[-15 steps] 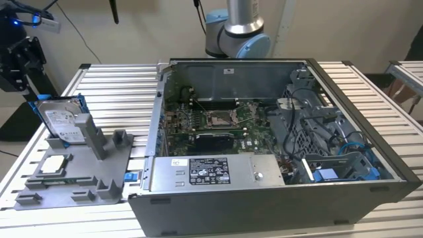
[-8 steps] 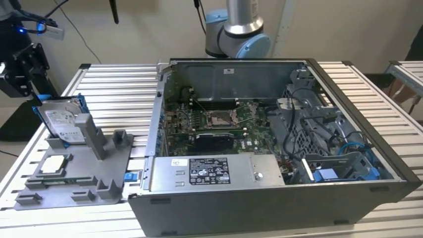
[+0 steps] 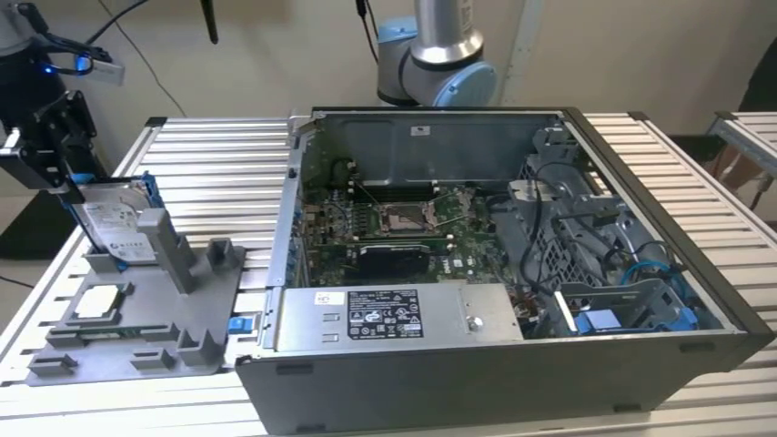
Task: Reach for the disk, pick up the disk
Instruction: 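Pick up the disk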
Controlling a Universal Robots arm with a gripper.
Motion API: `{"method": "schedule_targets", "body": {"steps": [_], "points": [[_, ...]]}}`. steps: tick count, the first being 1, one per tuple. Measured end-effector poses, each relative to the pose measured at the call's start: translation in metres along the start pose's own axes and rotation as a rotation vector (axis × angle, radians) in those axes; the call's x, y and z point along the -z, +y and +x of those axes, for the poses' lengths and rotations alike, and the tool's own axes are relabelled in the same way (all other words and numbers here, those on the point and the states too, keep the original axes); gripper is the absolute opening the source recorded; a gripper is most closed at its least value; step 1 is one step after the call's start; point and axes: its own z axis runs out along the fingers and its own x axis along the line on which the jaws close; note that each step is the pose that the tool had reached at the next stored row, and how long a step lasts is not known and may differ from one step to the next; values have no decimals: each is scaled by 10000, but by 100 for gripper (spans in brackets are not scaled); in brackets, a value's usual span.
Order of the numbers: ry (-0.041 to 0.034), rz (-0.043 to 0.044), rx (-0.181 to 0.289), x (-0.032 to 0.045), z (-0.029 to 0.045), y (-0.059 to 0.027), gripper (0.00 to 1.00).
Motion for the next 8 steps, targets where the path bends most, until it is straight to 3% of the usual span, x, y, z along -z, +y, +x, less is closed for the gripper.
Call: {"method": "schedule_targets", "body": {"steps": [8], "points": [[-1,1,9,-146,0,0,100]]}}
